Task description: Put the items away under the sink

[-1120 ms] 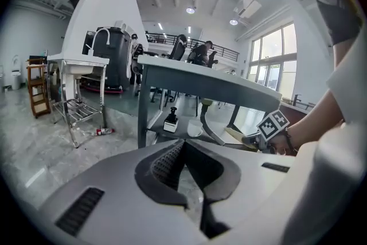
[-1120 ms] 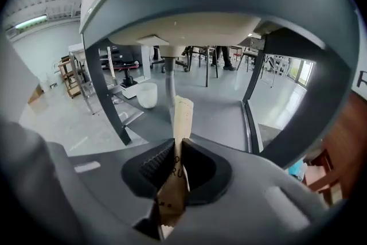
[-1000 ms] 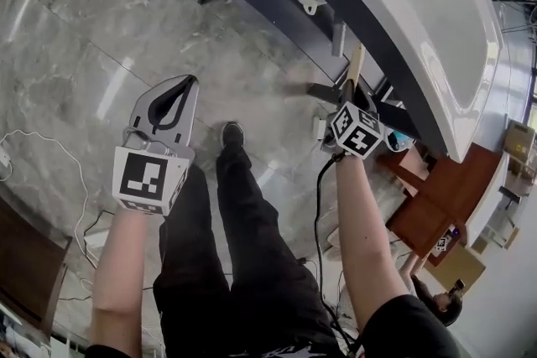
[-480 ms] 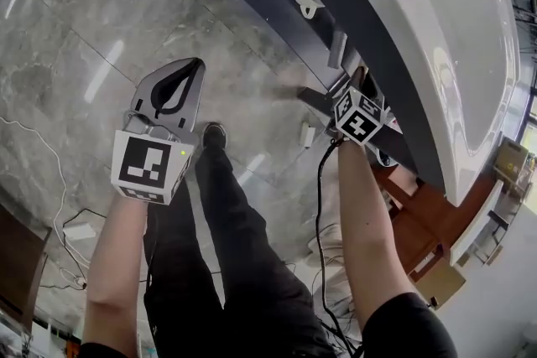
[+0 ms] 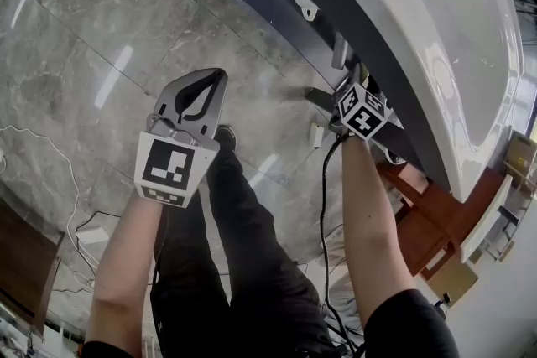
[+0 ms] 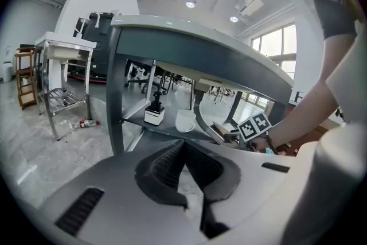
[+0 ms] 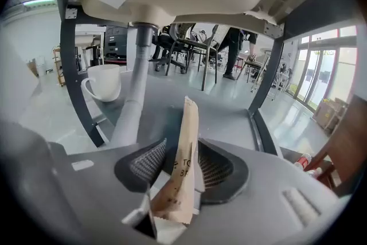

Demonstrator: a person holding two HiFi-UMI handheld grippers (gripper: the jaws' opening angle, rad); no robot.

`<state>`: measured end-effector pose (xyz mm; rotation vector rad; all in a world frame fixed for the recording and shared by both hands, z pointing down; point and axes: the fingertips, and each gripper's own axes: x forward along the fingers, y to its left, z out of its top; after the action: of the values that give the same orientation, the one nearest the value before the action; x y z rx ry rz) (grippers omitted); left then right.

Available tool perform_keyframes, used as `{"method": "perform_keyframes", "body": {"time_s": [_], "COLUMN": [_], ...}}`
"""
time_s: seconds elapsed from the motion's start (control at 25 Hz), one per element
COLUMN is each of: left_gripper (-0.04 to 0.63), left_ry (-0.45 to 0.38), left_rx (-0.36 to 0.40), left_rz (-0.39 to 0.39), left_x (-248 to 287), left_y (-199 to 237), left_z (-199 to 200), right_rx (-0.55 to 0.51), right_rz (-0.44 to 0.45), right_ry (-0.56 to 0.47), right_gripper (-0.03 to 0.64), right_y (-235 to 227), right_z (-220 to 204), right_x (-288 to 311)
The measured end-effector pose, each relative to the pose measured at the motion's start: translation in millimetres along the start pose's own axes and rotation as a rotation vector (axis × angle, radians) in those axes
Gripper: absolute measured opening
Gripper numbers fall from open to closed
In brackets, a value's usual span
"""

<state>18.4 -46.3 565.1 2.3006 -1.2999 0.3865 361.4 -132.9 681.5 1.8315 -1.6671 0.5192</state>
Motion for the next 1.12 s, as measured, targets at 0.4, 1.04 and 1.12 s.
{"method": "perform_keyframes", "body": {"time_s": [0.4, 1.04, 1.12], "left_gripper": [0.008, 0.009, 0.009], "left_ry": [0.025, -0.071, -0.080], "left_rx": [0.017, 0.043, 0.049], "left_rz": [-0.107, -0.163, -0.184], "left_x": [-55.6, -203.6, -215.6], "left_y": [-35.7, -39.8, -45.7], "left_z": [28.6, 121.7, 129.1], "right_rx": [0.089, 0.311, 0.288], "right_rz": [-0.035, 0.161, 0.183], "right_ry": [-0.037, -0.305, -0.321], "right_gripper": [0.170, 0.003, 0.003], "right_y": [40.8, 160.7, 164.4], "right_z": [7.7, 148.8, 154.4], "right_x": [-100.2, -337.2, -365.5]}}
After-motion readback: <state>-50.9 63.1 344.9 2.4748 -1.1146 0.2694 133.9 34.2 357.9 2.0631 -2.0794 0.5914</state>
